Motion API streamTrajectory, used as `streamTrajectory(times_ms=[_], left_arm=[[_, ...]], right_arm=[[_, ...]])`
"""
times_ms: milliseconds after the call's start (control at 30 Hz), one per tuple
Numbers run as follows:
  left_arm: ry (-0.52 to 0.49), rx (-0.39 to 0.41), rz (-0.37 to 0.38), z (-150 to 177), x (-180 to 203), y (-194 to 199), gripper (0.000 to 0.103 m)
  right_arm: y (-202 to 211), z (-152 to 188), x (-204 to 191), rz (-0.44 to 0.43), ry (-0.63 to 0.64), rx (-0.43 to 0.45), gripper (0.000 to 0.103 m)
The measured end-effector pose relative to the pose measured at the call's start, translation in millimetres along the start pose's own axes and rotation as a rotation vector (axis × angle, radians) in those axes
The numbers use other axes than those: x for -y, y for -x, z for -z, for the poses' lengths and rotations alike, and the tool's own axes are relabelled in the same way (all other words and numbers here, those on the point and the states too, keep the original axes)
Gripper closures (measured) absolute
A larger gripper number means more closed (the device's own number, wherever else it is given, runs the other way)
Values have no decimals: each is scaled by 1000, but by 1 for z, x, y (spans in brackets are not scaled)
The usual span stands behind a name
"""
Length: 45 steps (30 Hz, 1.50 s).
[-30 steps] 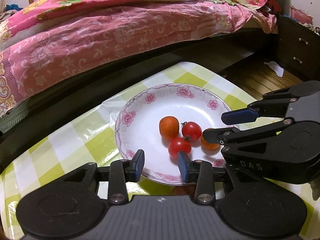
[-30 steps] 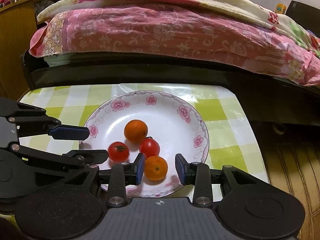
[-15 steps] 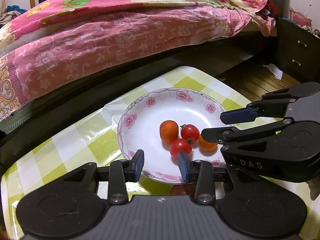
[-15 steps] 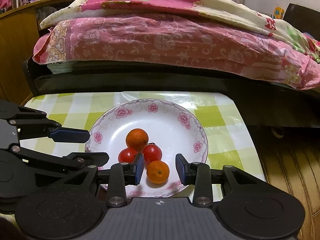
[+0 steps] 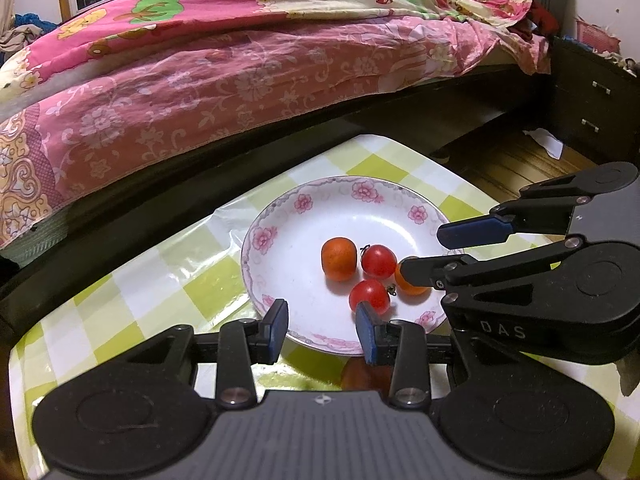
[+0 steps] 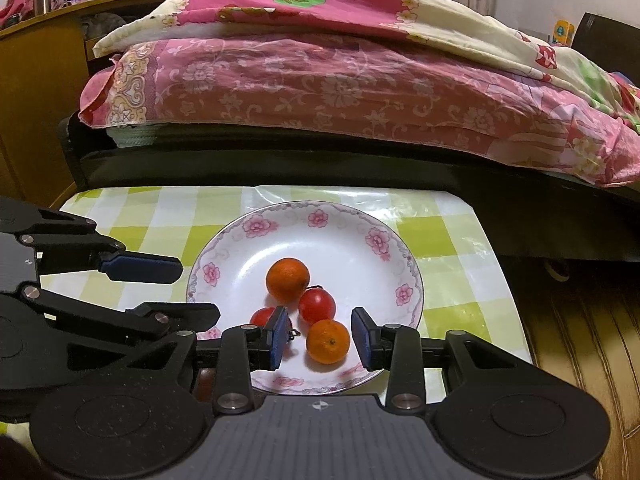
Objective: Organize fruits
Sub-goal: 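Withdraw both tools from the plate toward the remaining fruits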
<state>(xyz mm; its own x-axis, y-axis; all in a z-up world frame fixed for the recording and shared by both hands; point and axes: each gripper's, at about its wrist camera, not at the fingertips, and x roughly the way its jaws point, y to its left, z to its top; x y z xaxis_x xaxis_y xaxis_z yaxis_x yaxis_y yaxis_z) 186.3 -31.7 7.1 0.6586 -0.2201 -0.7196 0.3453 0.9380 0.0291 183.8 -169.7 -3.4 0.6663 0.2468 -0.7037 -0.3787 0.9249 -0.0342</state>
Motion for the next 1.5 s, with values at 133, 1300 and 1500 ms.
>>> streamTrajectory(times_ms=[133, 1300, 1500], left_arm=[[-4, 1, 4, 5, -1, 6, 59], [-98, -83, 87, 75, -3, 47, 57], [-118, -109, 88, 81, -4, 44, 57]], right_arm=[[1, 1, -2, -8, 6, 0, 71], [17, 41, -52, -211, 170, -103, 68], [8, 46, -60, -243, 198, -139, 68]])
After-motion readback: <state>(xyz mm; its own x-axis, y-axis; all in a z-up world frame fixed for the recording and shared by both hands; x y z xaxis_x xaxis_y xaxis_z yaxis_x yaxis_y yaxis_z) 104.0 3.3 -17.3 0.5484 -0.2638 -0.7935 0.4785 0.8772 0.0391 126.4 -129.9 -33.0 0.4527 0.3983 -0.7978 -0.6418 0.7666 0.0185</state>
